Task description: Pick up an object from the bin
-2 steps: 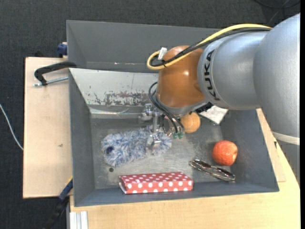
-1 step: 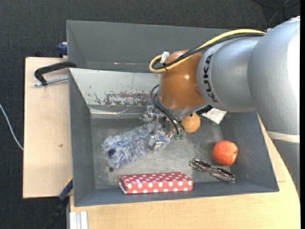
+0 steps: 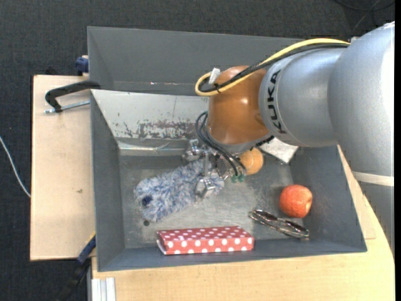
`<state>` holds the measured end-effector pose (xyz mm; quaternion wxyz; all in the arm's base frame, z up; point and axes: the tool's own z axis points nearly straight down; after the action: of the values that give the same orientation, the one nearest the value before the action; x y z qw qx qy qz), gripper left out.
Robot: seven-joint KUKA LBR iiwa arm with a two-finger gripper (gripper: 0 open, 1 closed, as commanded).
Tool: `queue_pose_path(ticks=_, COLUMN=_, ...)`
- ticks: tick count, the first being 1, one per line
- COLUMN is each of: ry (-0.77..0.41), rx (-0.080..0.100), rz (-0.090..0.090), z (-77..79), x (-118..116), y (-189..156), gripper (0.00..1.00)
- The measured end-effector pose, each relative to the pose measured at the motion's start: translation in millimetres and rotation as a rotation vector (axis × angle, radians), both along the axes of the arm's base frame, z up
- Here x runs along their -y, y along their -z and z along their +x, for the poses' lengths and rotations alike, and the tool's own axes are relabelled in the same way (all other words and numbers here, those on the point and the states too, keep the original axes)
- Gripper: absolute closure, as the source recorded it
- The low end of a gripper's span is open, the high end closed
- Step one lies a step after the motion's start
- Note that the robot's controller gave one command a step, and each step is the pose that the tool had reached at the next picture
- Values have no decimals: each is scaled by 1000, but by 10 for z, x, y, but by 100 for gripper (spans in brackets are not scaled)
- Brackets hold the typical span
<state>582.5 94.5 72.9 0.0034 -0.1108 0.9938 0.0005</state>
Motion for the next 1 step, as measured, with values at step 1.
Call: queue_pose_path(ticks=1, ry=108, rx=-4, rz=2, z=-2, x=11, y=-10, gripper=0)
